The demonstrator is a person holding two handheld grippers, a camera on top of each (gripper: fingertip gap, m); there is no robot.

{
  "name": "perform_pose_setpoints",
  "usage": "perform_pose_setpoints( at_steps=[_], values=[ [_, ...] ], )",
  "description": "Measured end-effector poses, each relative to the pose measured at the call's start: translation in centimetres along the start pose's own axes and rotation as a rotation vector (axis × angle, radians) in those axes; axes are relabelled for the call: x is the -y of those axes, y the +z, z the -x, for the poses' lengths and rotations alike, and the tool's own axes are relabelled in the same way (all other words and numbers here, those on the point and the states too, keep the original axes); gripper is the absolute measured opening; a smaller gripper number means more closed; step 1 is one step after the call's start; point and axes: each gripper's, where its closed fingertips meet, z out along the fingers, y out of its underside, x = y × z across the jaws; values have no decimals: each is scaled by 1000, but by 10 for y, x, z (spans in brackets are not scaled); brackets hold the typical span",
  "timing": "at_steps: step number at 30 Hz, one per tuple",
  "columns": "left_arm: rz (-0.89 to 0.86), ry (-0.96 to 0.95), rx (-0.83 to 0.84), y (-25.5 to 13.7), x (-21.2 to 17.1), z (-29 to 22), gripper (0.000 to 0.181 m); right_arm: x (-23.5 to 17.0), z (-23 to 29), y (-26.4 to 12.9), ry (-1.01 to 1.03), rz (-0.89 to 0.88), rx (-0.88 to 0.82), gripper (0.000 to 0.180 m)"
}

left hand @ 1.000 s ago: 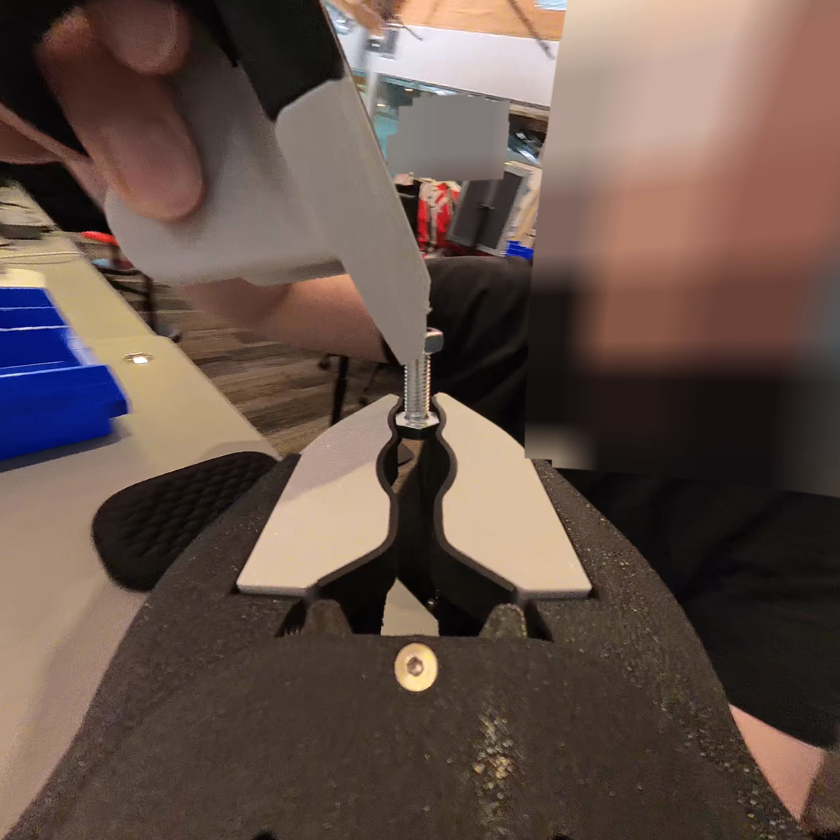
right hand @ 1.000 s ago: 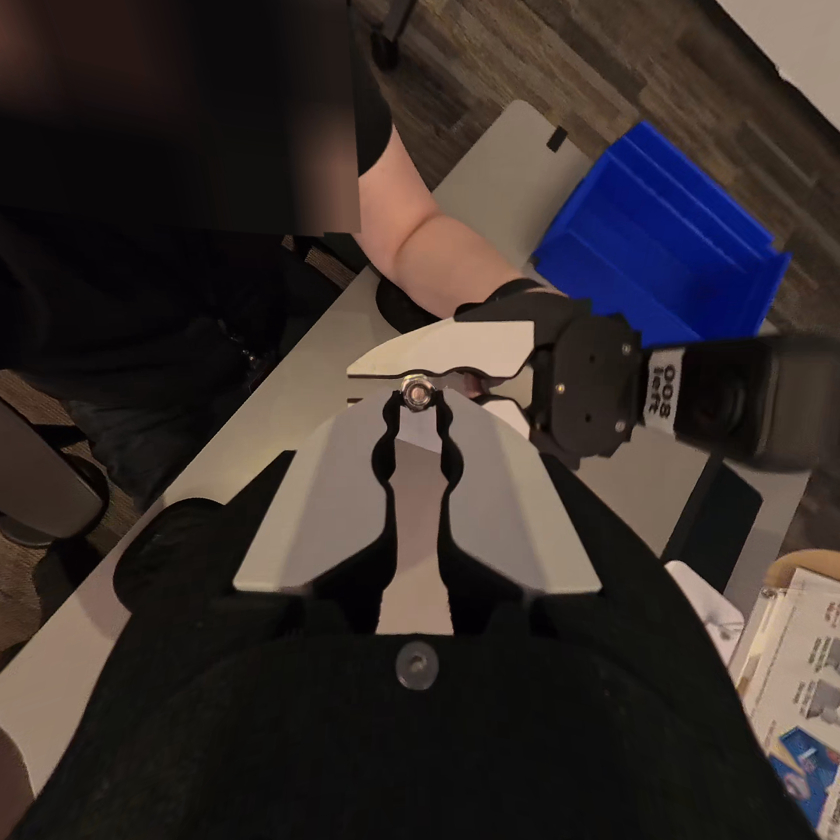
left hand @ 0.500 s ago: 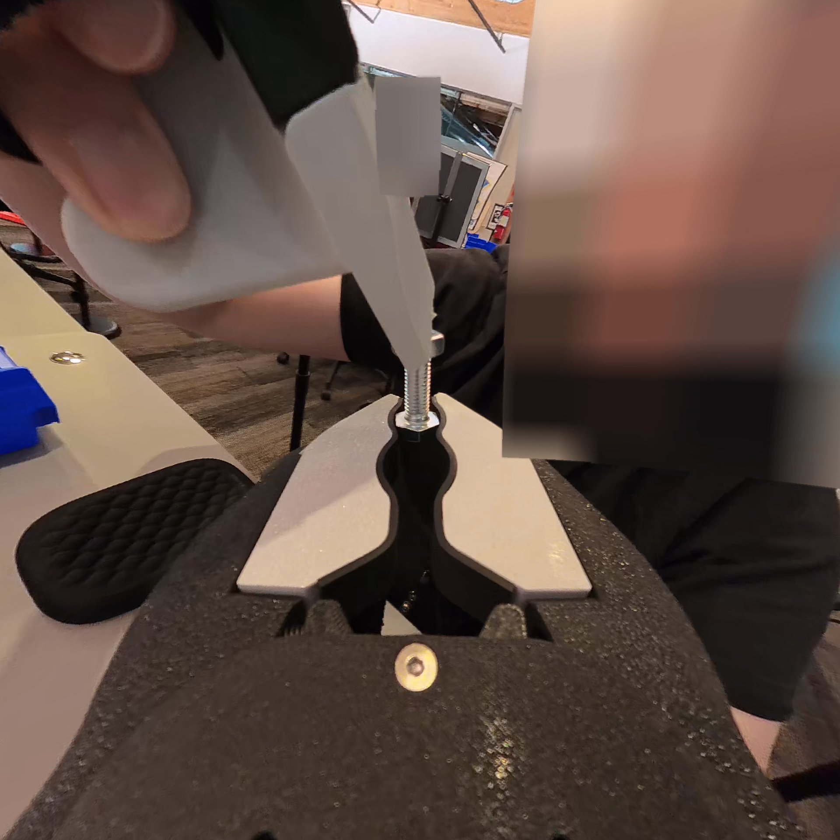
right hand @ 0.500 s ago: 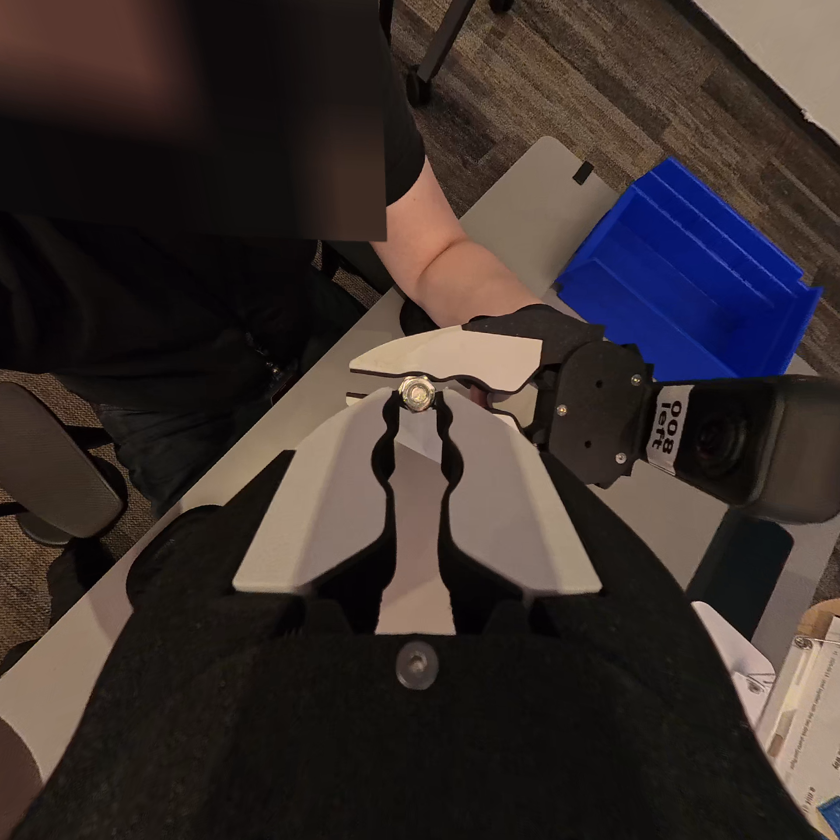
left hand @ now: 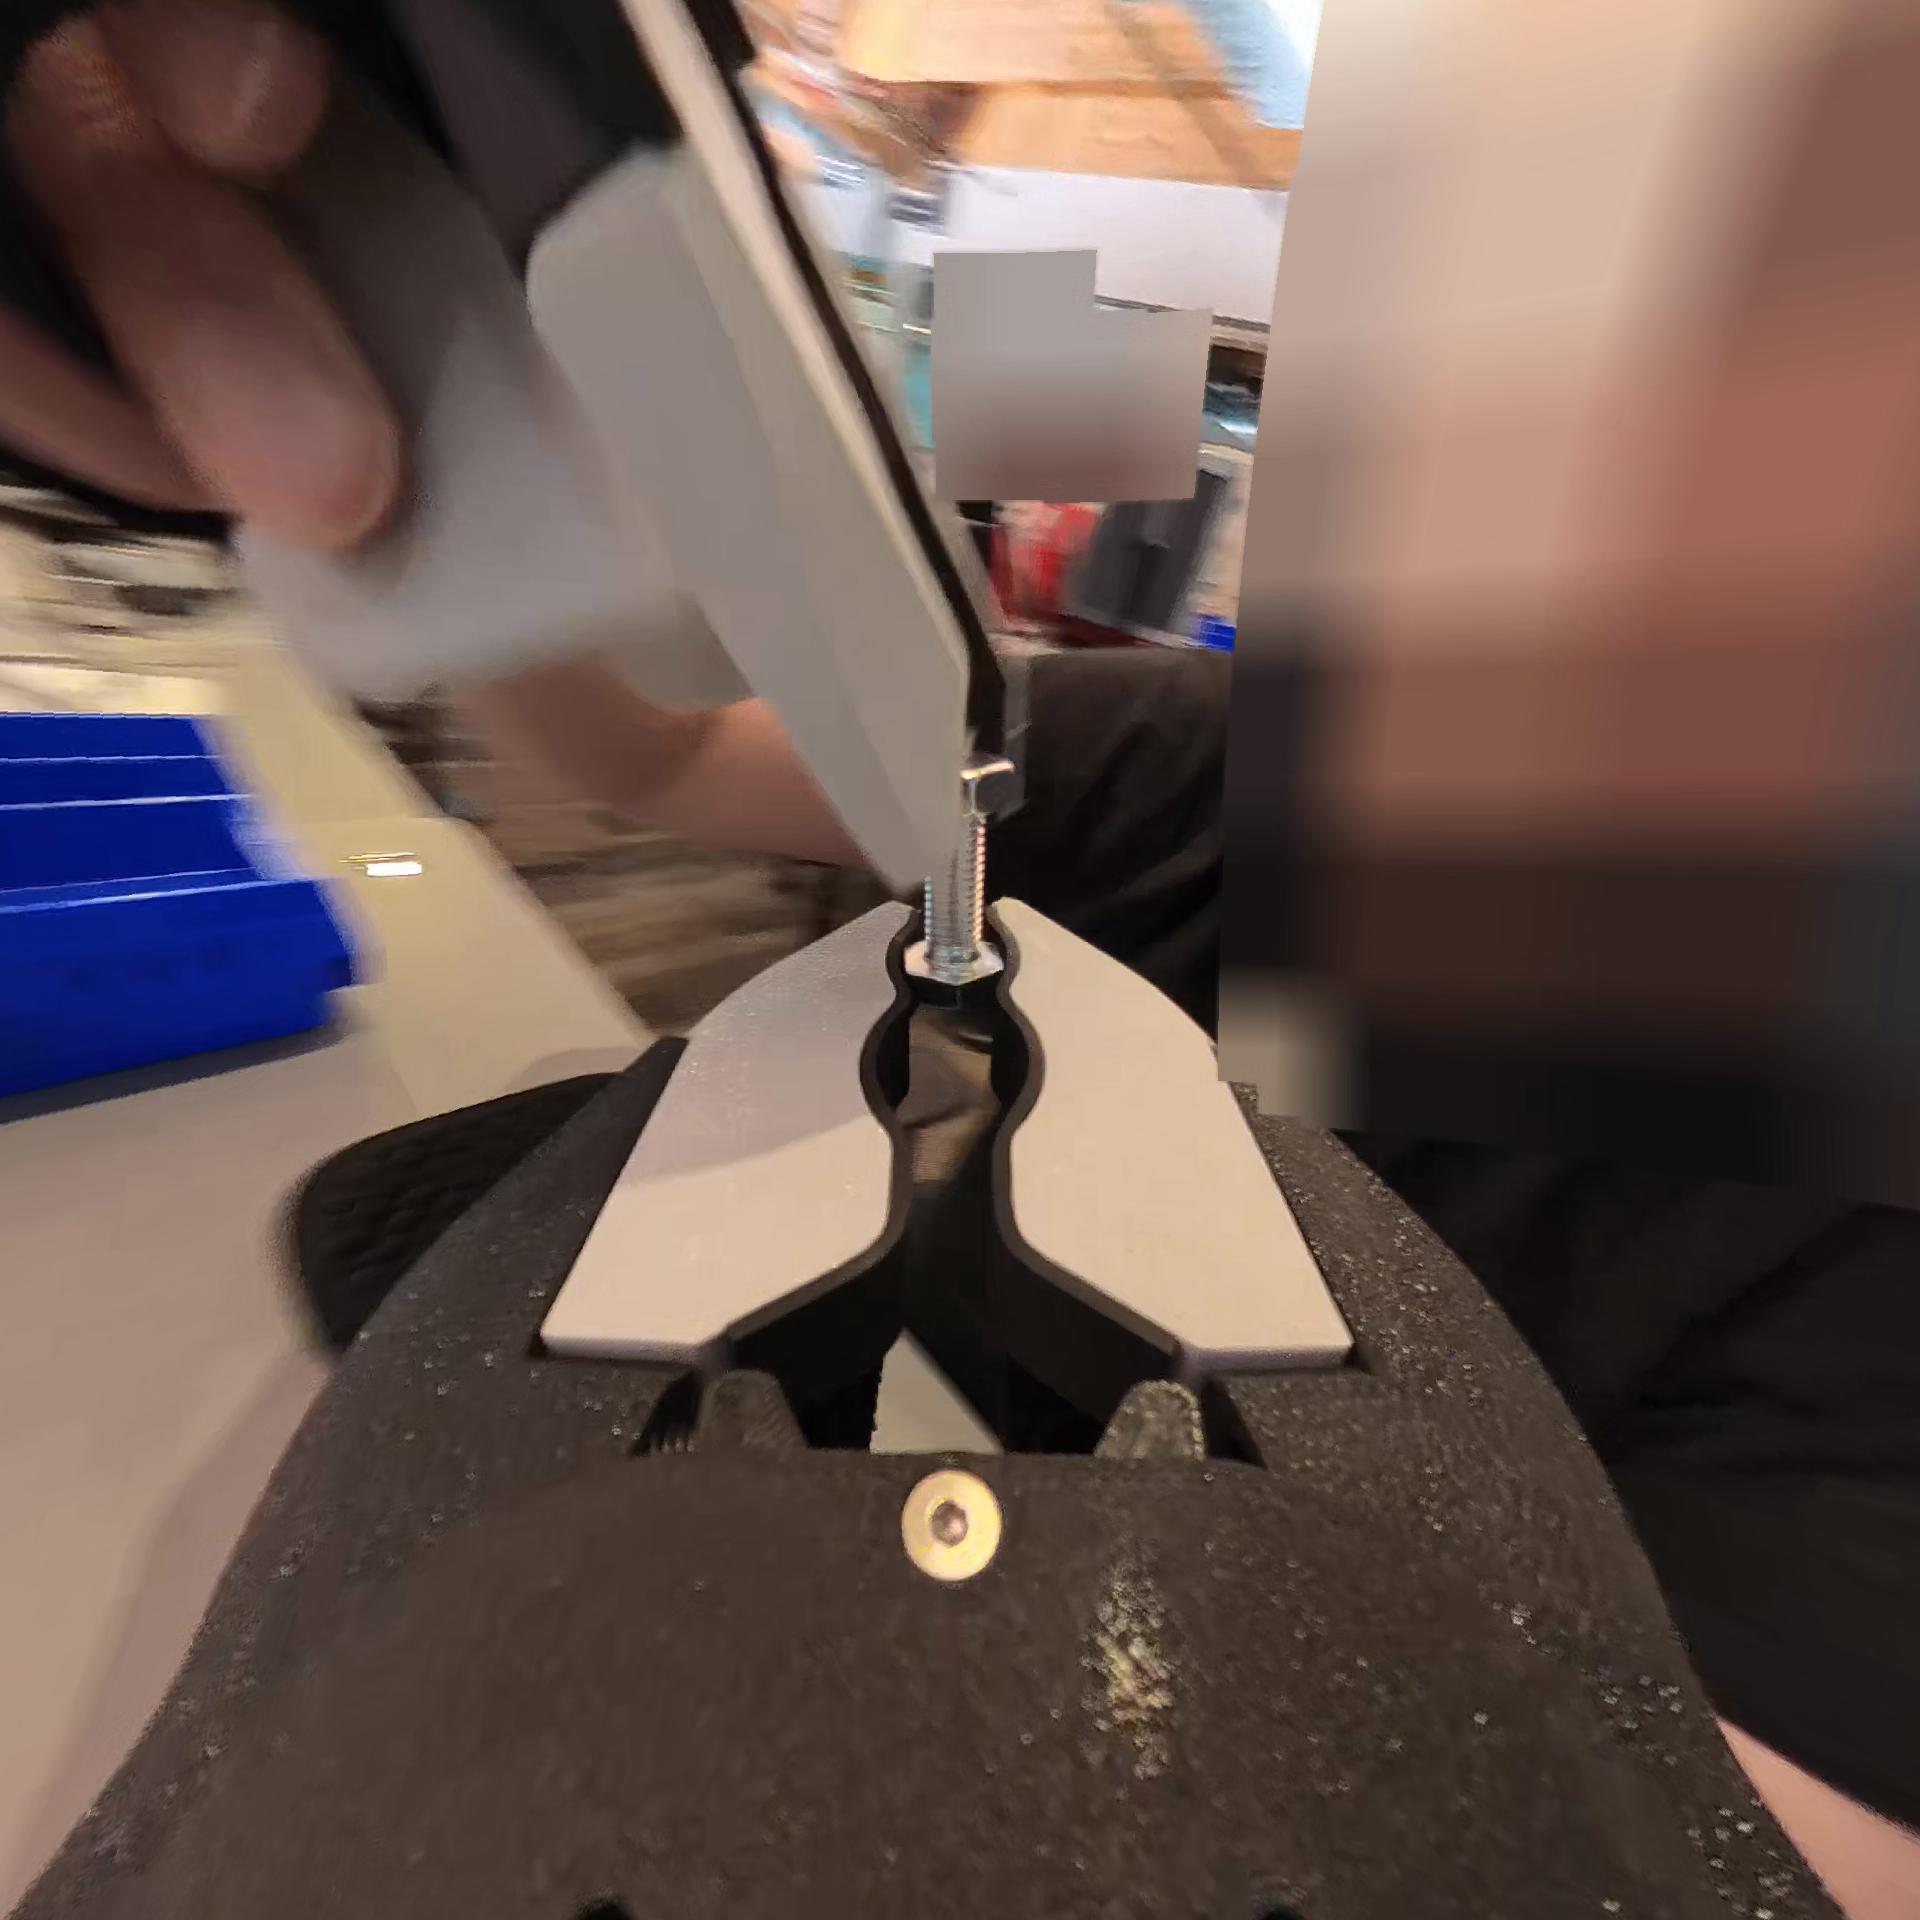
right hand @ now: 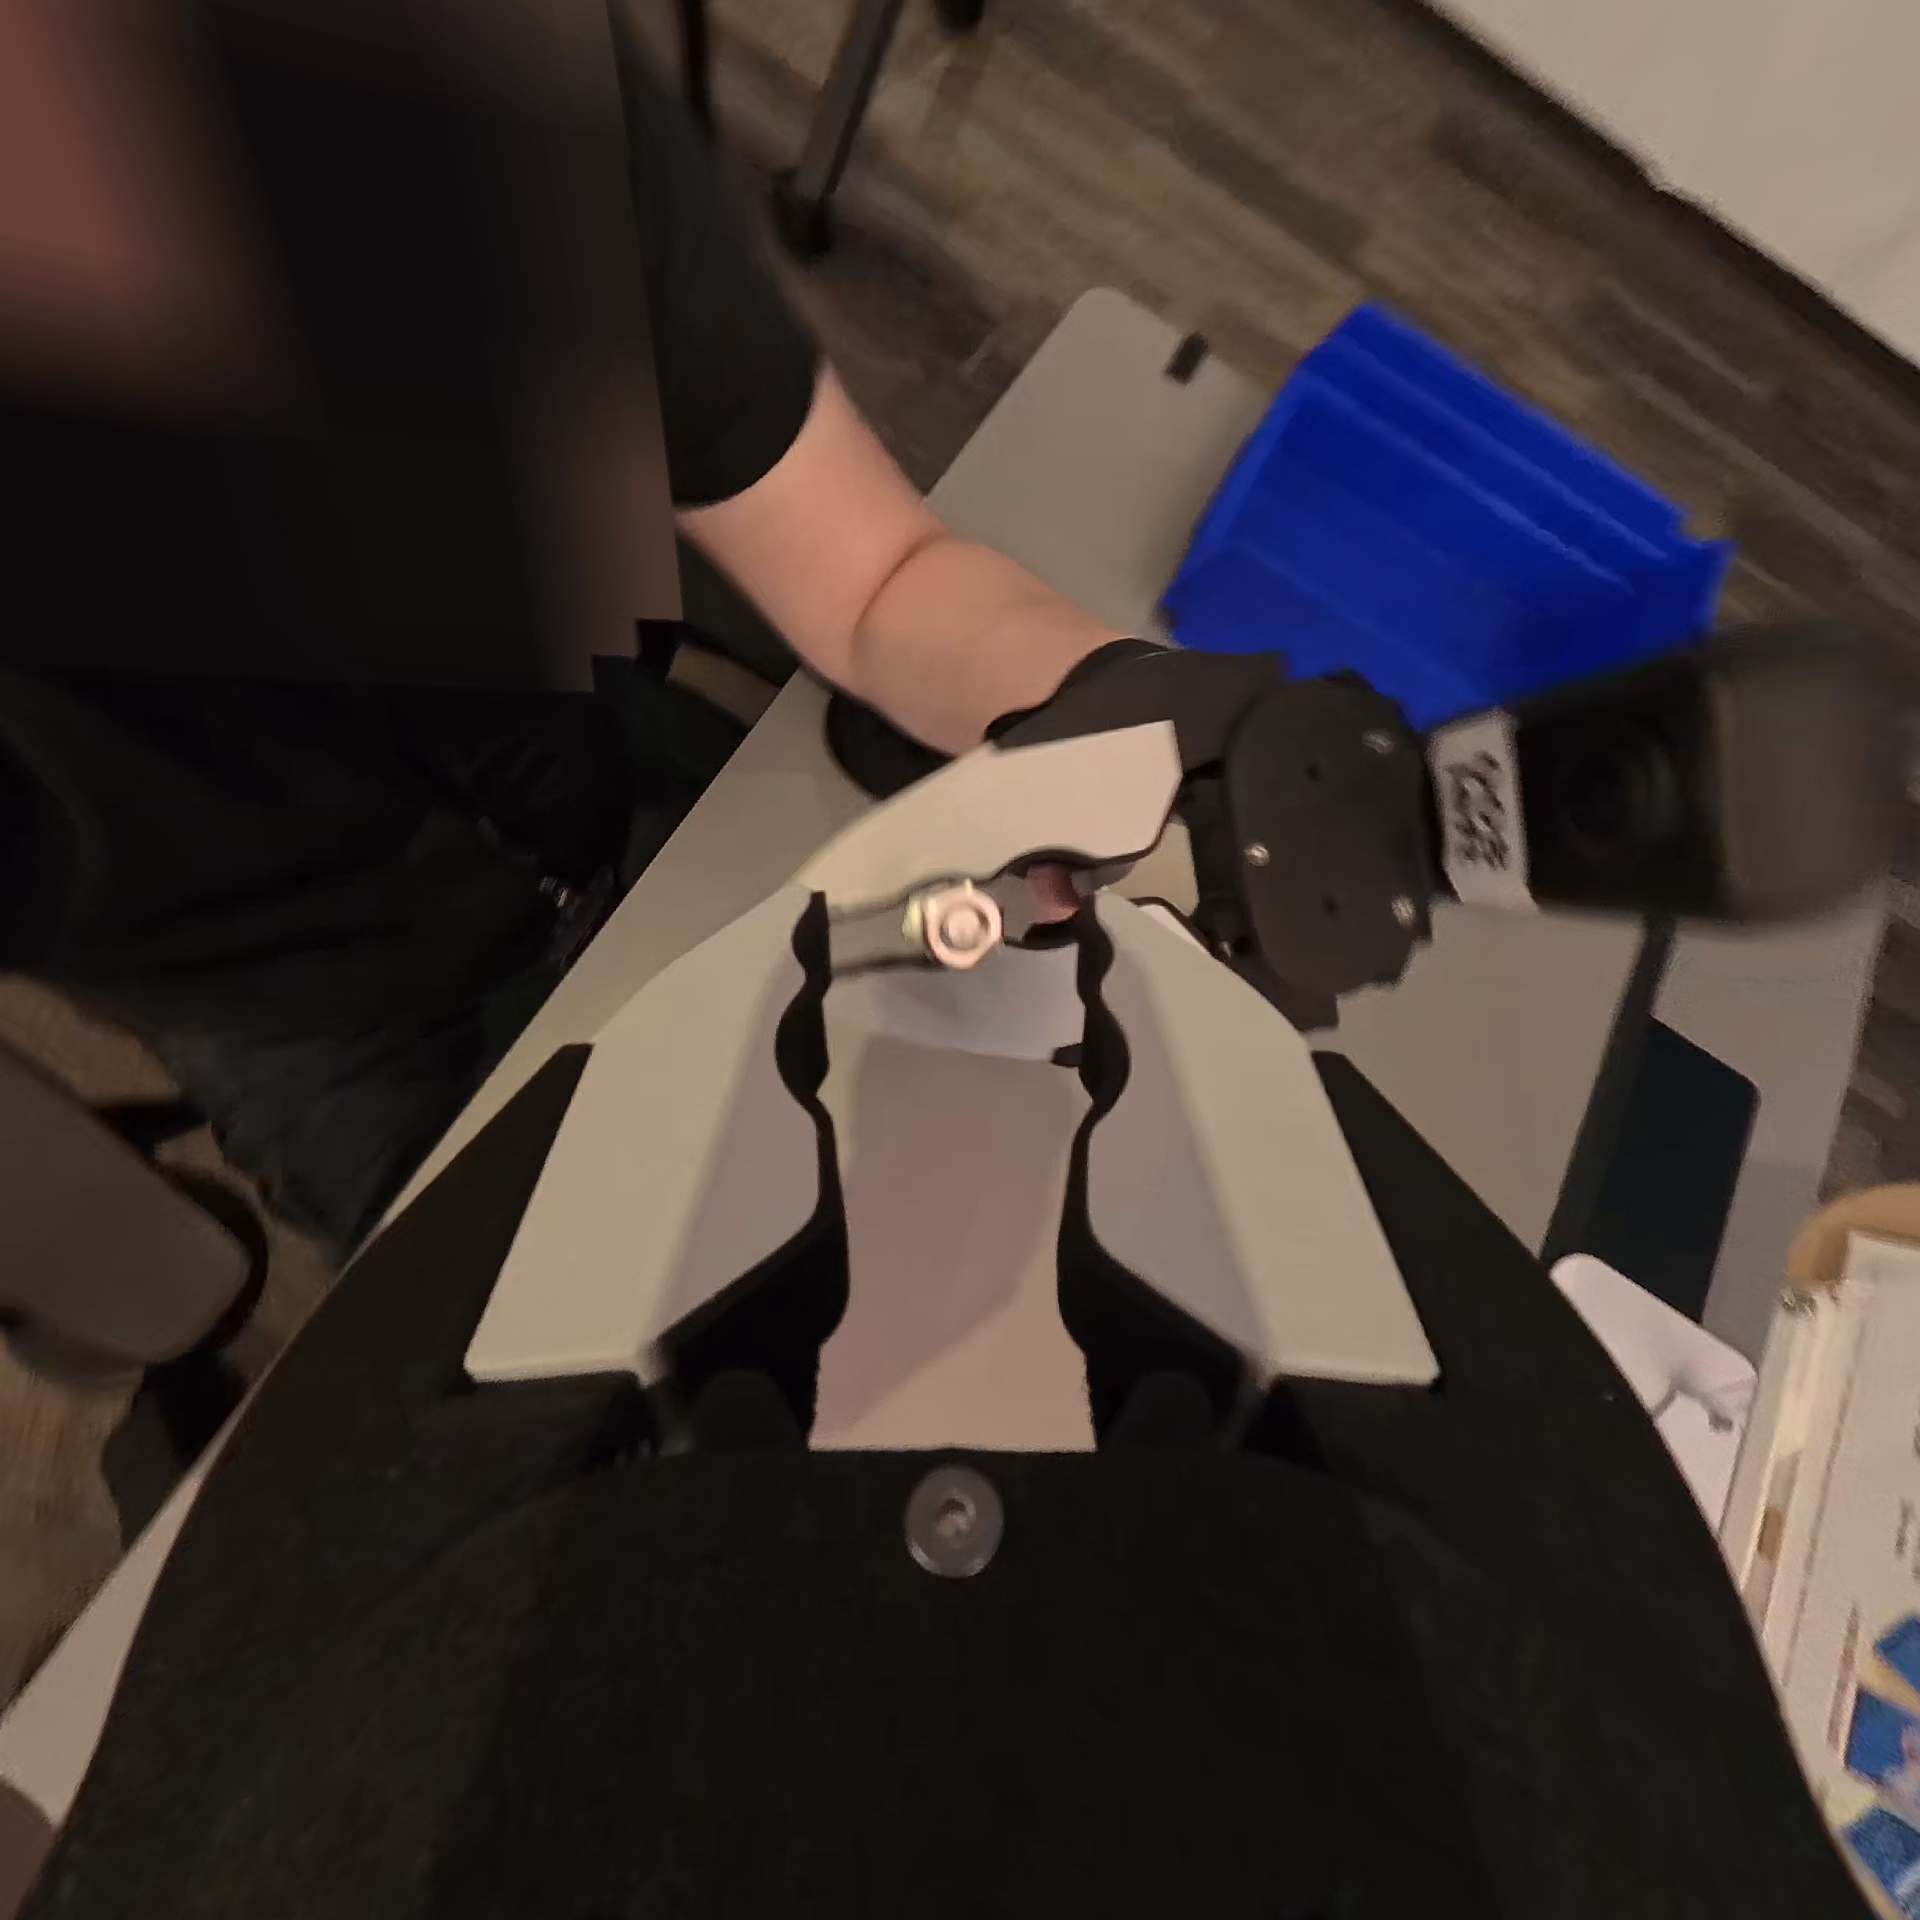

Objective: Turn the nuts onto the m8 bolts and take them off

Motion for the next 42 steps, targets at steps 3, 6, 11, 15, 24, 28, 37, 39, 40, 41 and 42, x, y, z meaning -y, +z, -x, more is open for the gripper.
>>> perform_pose_setpoints(
  at_steps=[3,6,11,15,24,28,37,39,40,41,42],
  values=[
    [-60,53,276,-21,11,34,10,3,-33,-22,154,-37,-163,48],
    [-117,123,634,-54,23,76,10,-4,-71,-46,439,-23,-335,51],
    [-167,200,1126,-113,32,113,10,-29,-109,-63,776,79,-524,46],
    [-121,206,1288,-128,26,121,10,-53,-117,-48,815,292,-542,44],
    [-81,235,1395,-137,23,122,10,-69,-131,-32,967,372,-528,38],
    [-58,248,1457,-143,22,123,10,-71,-137,-27,1023,348,-531,40],
    [-44,254,1520,-151,21,125,10,-79,-139,-19,1066,399,-514,26],
    [-44,256,1522,-151,22,124,10,-79,-138,-17,1070,394,-500,23],
    [-45,258,1523,-152,22,124,10,-79,-138,-16,1070,389,-498,22],
    [-47,260,1525,-152,22,123,10,-79,-138,-16,1072,388,-495,21],
    [-47,261,1527,-152,23,123,10,-80,-138,-16,1075,386,-492,21]
  ],
)
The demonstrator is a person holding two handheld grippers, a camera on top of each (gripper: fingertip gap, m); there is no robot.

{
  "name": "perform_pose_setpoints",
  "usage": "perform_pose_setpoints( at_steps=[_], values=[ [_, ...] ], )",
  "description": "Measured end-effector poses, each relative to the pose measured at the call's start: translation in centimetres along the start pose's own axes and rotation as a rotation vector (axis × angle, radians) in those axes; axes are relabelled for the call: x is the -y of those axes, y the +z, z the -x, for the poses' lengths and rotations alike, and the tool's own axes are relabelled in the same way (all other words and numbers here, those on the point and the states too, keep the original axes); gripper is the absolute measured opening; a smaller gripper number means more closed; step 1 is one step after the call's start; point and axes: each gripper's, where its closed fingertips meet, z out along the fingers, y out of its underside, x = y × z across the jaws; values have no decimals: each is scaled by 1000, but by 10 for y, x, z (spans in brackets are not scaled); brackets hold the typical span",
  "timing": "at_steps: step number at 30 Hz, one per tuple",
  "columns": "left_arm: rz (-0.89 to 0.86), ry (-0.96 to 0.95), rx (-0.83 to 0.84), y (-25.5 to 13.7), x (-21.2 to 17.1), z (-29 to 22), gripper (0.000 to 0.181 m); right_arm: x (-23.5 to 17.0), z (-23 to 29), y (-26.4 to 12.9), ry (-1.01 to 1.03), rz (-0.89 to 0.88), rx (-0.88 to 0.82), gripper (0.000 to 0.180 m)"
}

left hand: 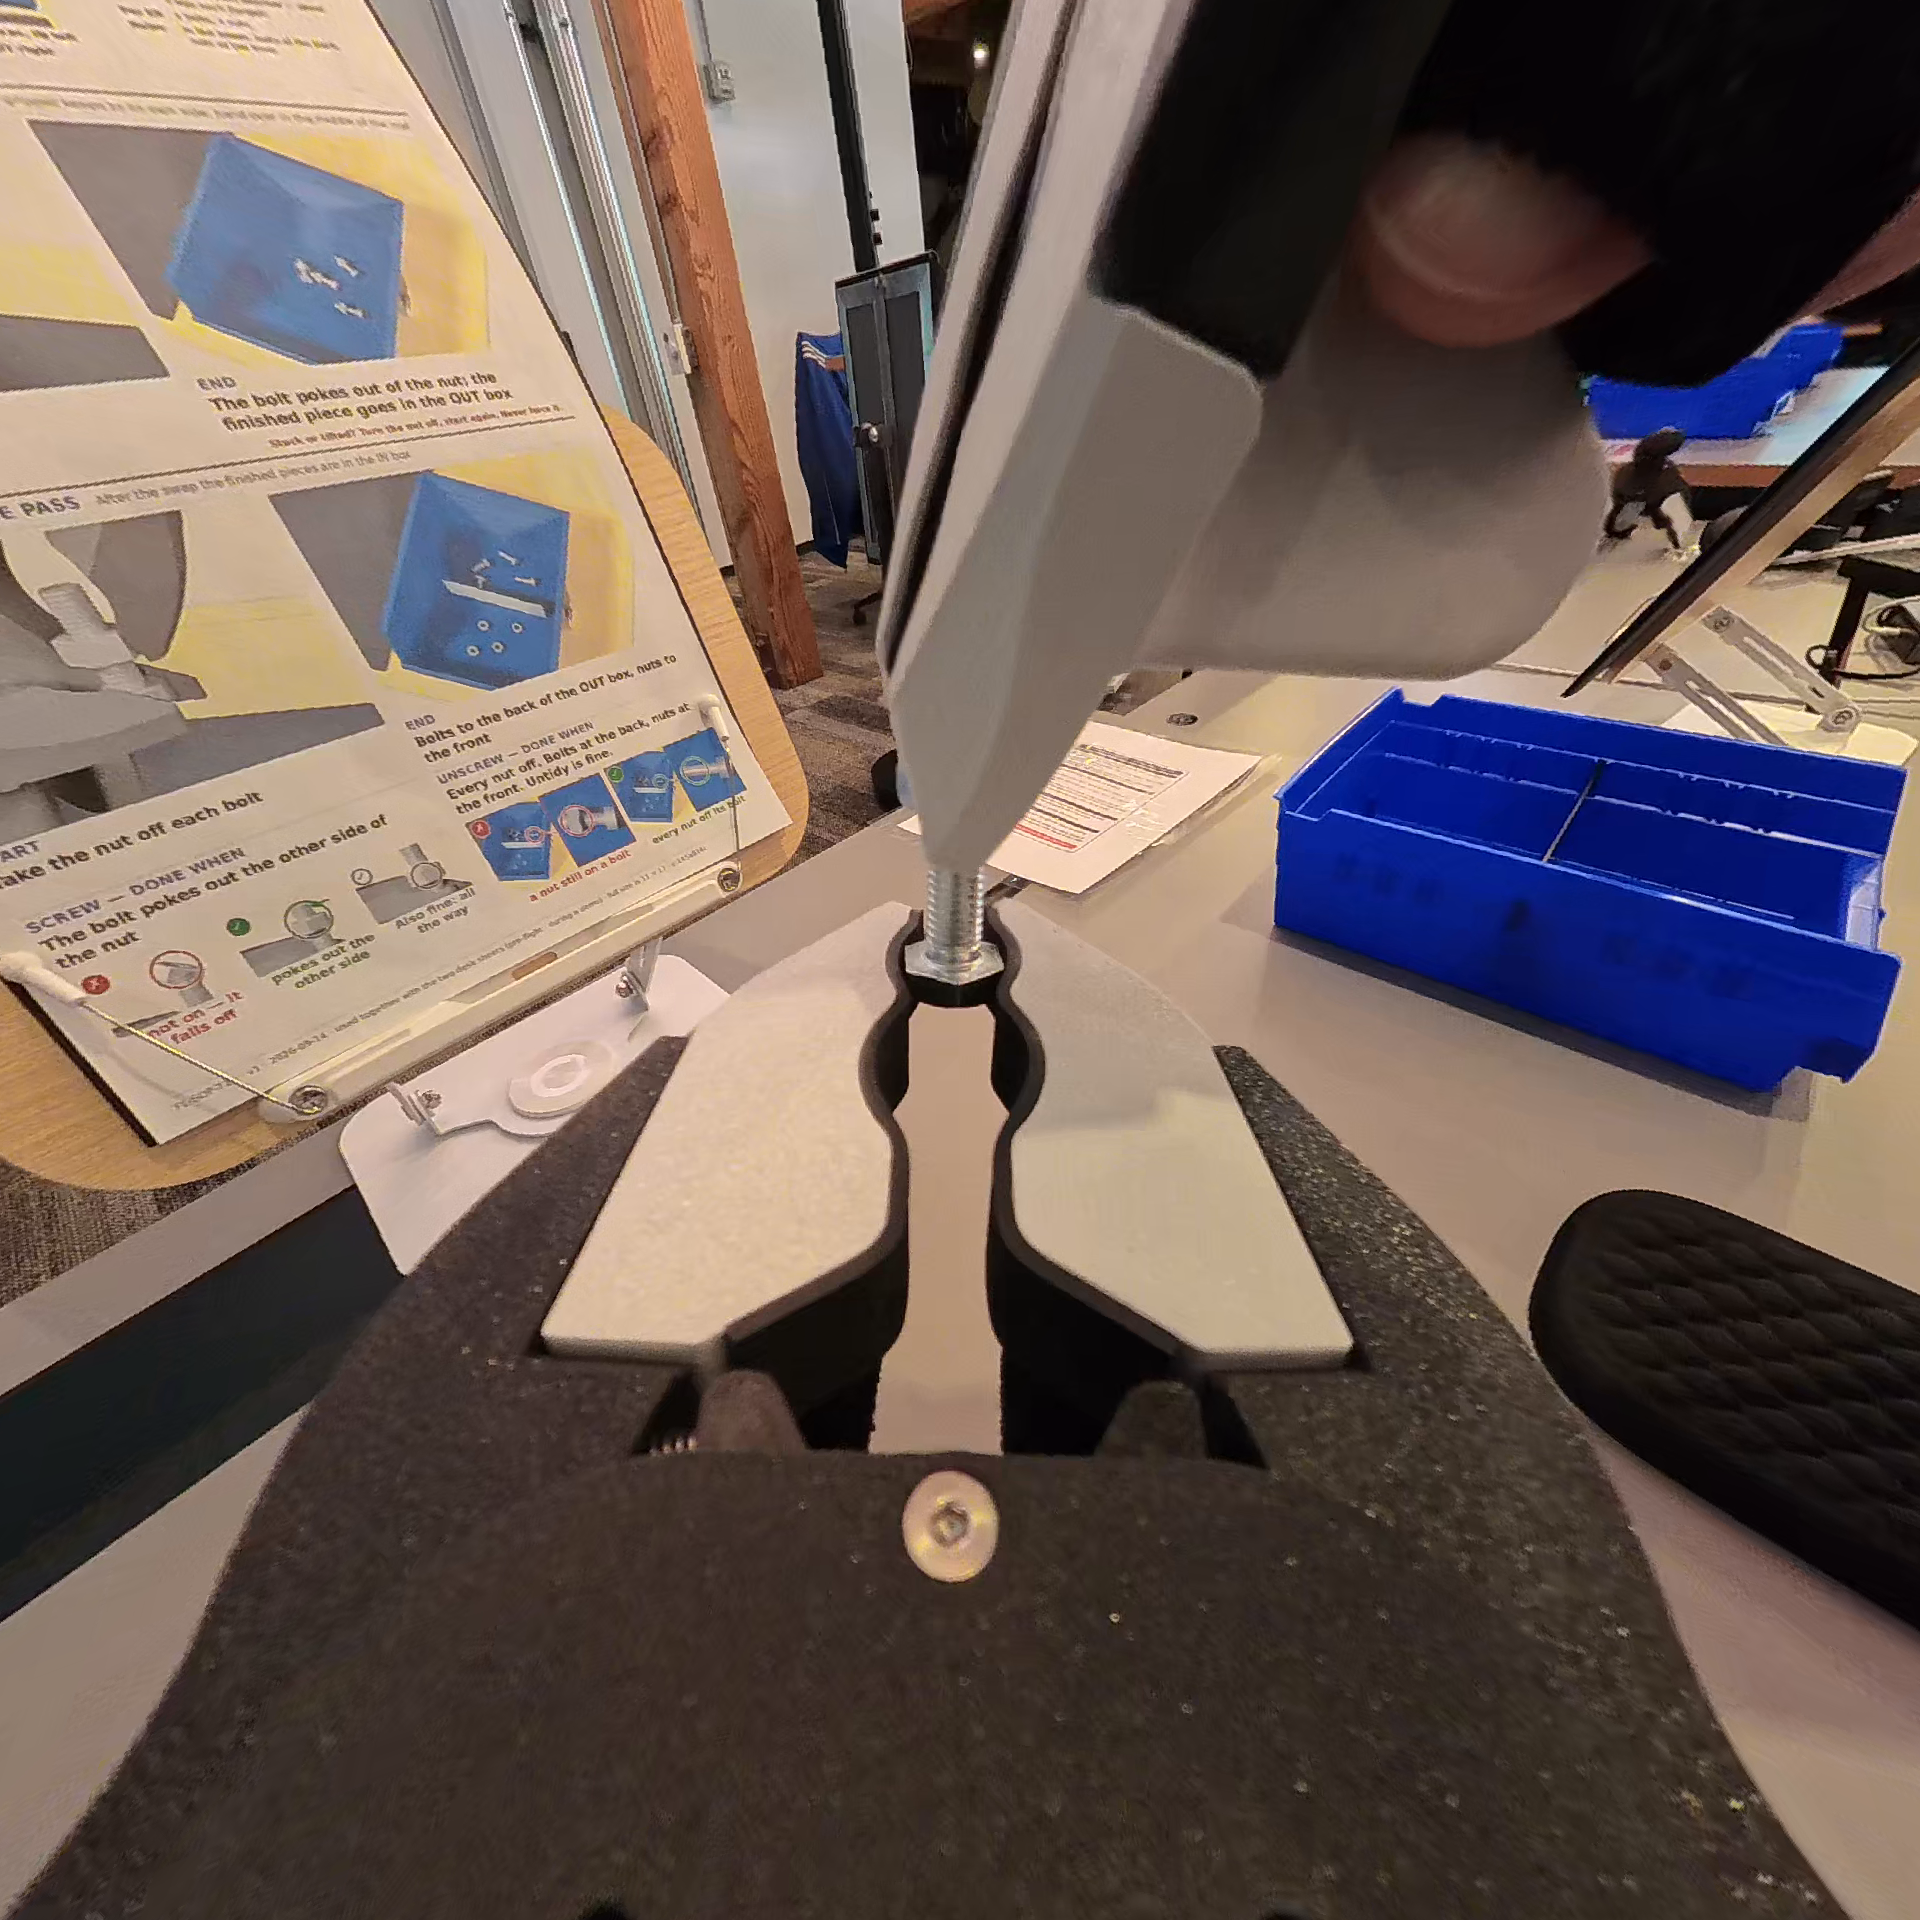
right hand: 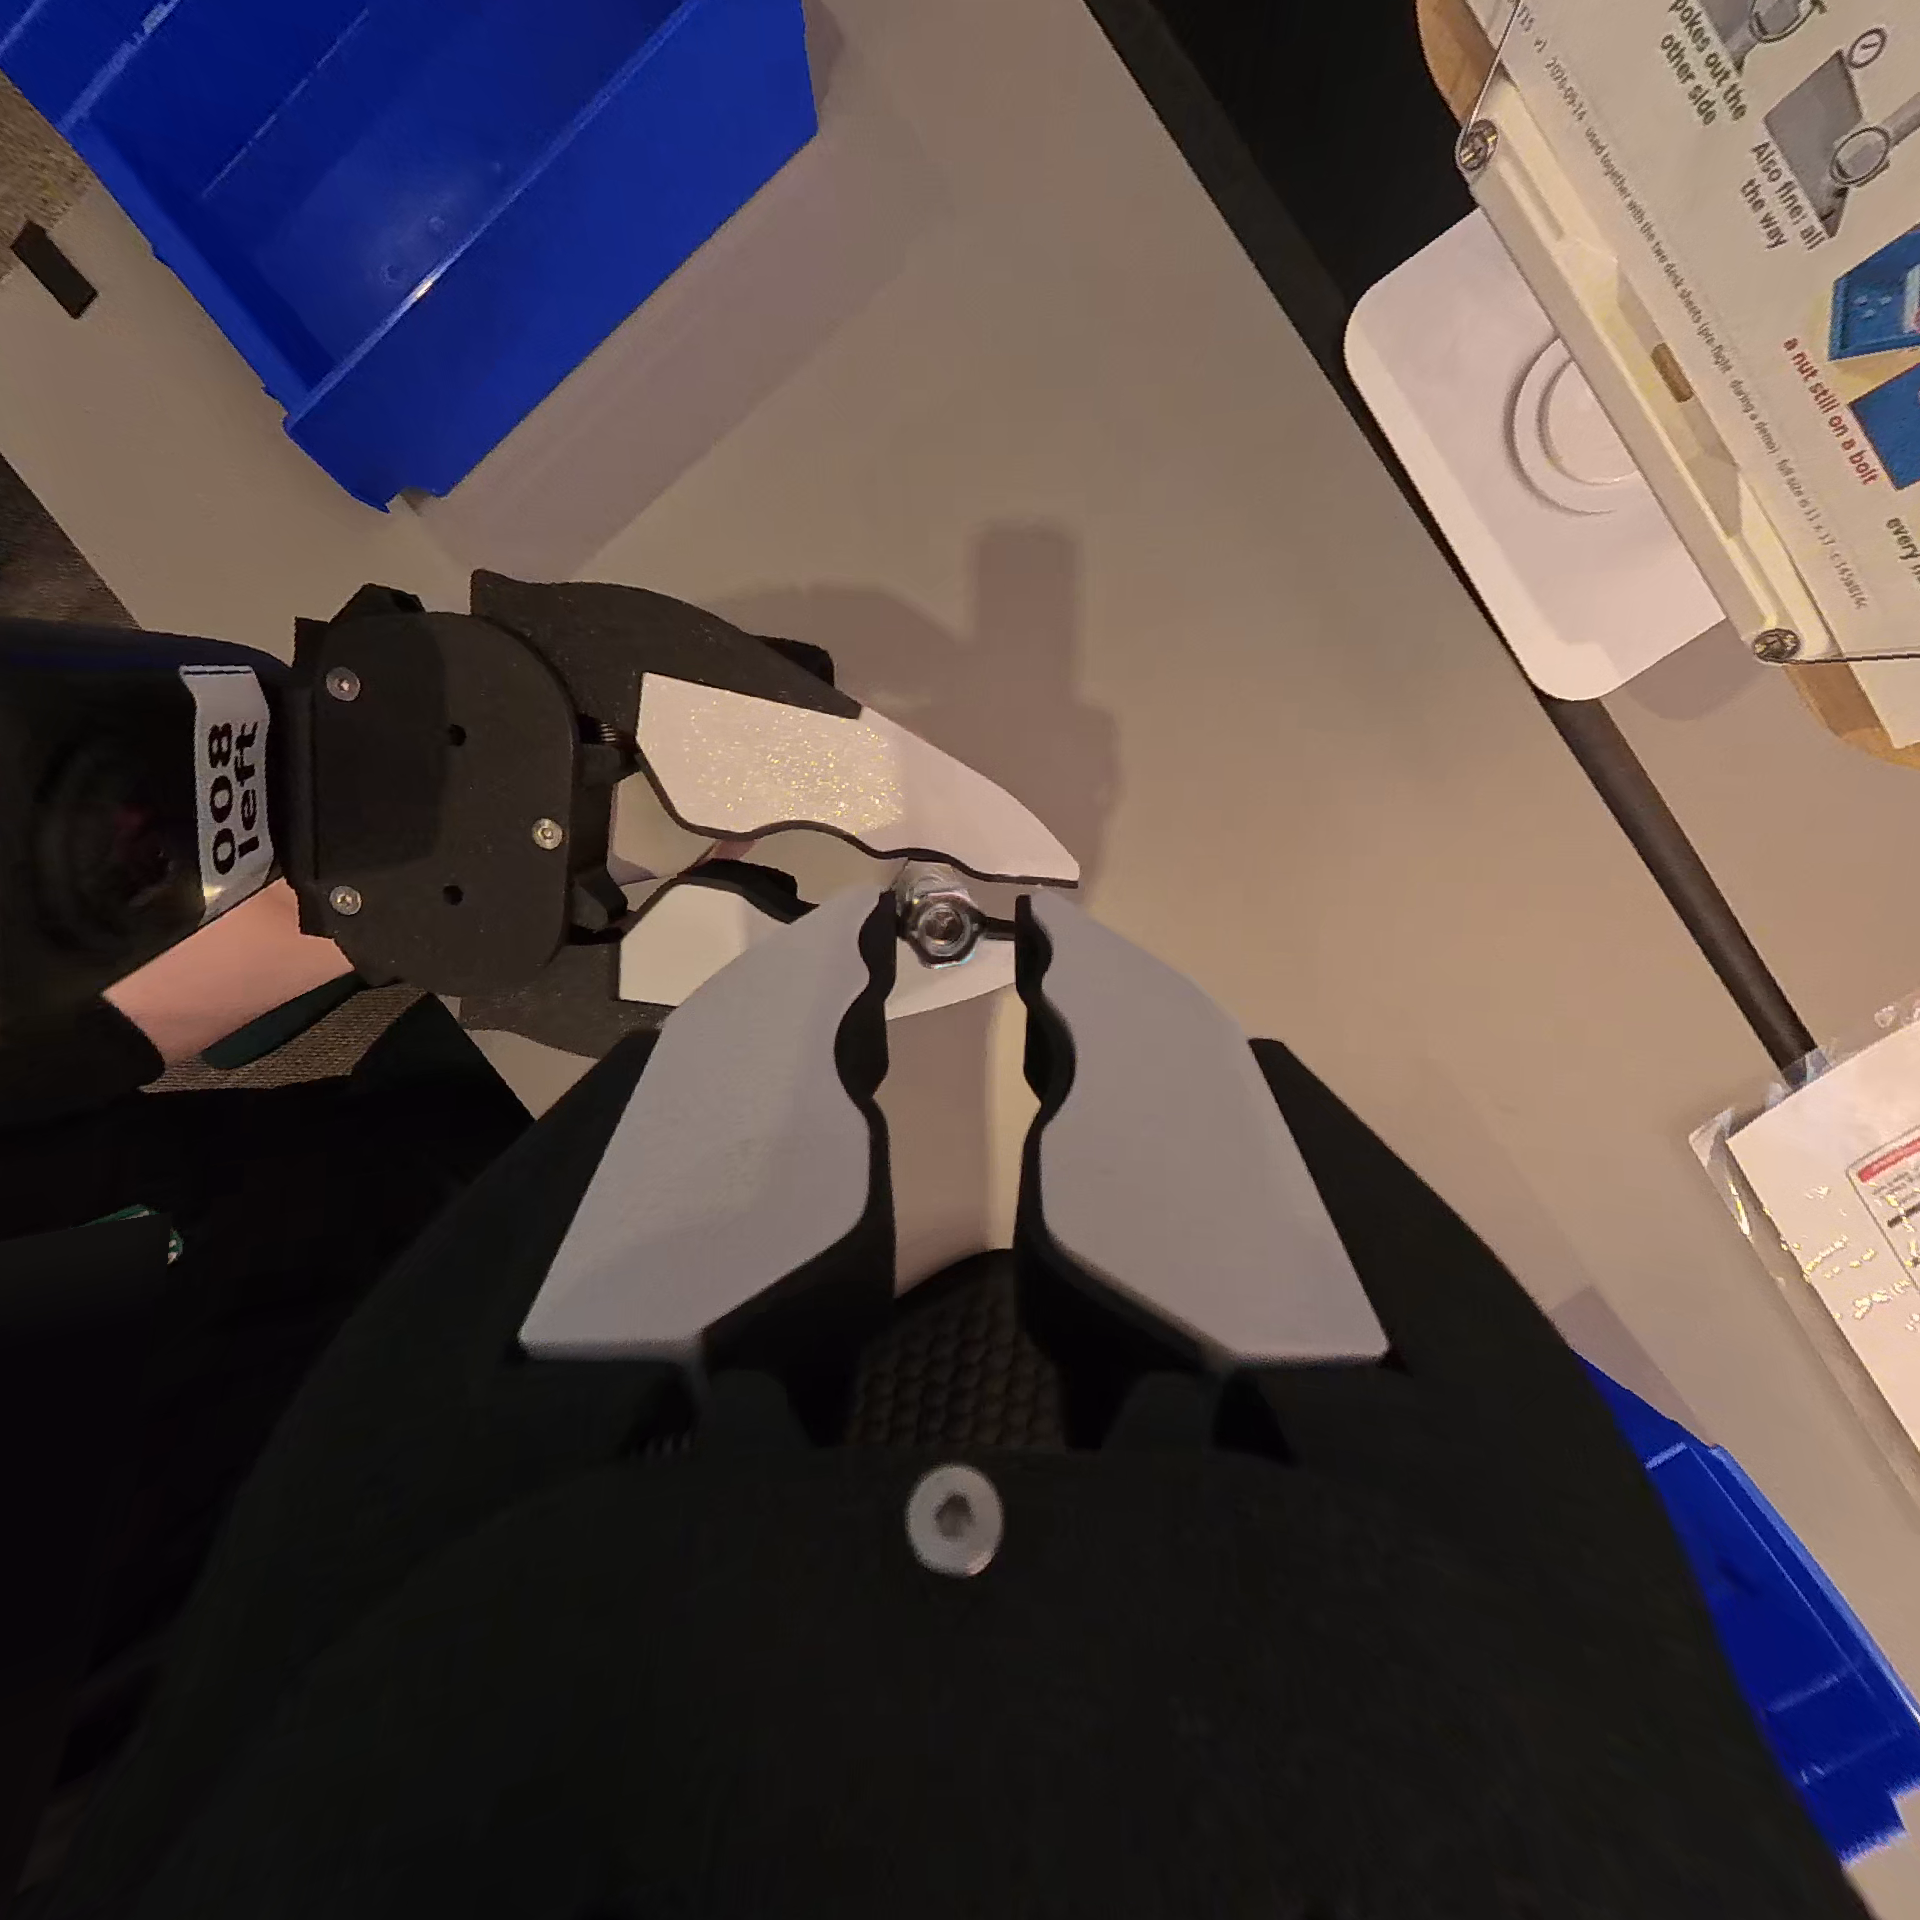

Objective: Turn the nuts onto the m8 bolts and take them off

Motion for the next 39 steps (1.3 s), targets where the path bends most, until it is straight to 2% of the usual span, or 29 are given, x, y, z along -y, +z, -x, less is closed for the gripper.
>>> perform_pose_setpoints(
  at_steps=[12,17,21,25,34,39],
  values=[
    [12,21,3,1,-2,-2,10,-4,1,1,22,9,52,16],
    [24,9,-55,0,-2,-7,10,-6,3,1,-52,17,43,16],
    [23,-53,-280,-8,1,-29,10,-15,13,-6,-250,31,71,16],
    [37,-64,-559,-29,6,-60,10,-33,34,-18,-474,21,174,16],
    [93,-168,-1166,-91,9,-126,10,-73,88,-36,-1001,-143,349,16],
    [130,-236,-1439,-119,7,-145,11,-86,109,-37,-1123,-208,413,16]
  ],
)
